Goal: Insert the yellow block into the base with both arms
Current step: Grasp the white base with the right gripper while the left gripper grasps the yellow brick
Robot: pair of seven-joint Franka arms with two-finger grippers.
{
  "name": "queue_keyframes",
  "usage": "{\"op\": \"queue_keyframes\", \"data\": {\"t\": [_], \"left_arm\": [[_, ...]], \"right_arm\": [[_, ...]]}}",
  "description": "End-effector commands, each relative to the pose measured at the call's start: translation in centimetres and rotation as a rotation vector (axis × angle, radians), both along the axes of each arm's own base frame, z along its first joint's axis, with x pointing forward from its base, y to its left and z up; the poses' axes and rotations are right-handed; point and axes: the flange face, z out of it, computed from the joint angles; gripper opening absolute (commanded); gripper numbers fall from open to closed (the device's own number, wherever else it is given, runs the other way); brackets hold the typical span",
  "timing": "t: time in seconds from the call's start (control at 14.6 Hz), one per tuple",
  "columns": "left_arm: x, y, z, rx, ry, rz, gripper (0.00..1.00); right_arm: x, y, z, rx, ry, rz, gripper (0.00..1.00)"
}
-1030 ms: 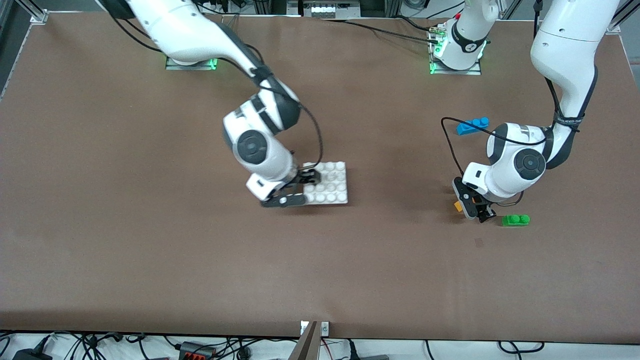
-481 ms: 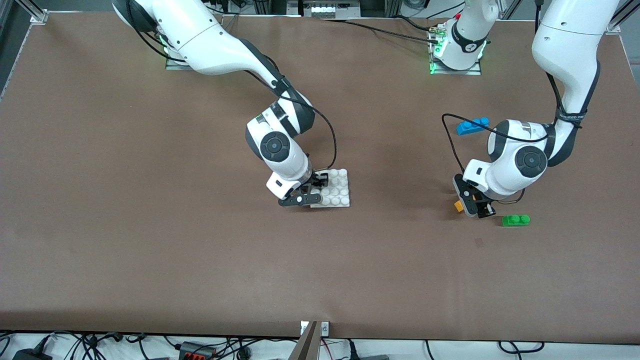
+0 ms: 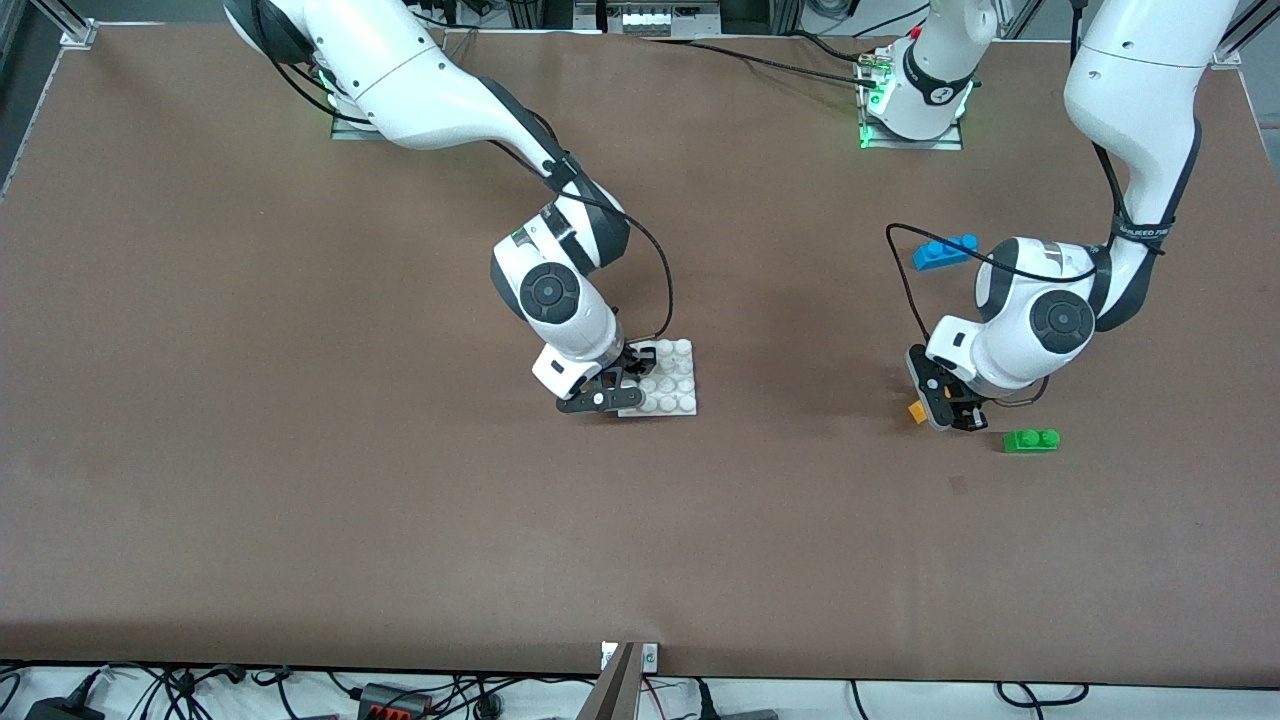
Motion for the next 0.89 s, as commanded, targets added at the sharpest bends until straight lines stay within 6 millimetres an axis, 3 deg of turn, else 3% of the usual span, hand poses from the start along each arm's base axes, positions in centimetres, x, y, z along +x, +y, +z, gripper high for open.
{"op": "queue_keyframes", "data": {"t": [0.0,0.27,0.34,0.41,0.48,0.69,0.82], "left_arm": [[-0.8,0.1,0.9,0.016,0.002,-0.036,0.41],[-0.6,0.1,1.1,0.016,-0.003,-0.039,0.40],[-0.6,0.1,1.1,0.016,-0.003,-0.039,0.38],[-0.6,0.1,1.1,0.016,-0.003,-0.039,0.37],[-0.6,0.1,1.2,0.016,-0.003,-0.039,0.37],[-0.6,0.1,1.2,0.016,-0.004,-0.039,0.34],[-0.6,0.0,1.3,0.015,-0.006,-0.038,0.32]], "right_arm": [[-0.6,0.2,-0.5,0.012,-0.023,-0.009,0.33],[0.2,-1.0,-0.7,0.017,-0.046,-0.007,0.35],[0.0,-0.8,-0.6,0.017,-0.046,-0.003,0.46],[0.2,-0.9,-0.5,0.017,-0.048,-0.006,0.68],[0.1,-0.8,-0.5,0.014,-0.051,-0.002,0.73],[-0.3,-0.8,-1.9,-0.070,-0.102,0.063,0.73],[-0.3,-0.5,-1.4,-0.067,-0.108,0.068,0.72]]}}
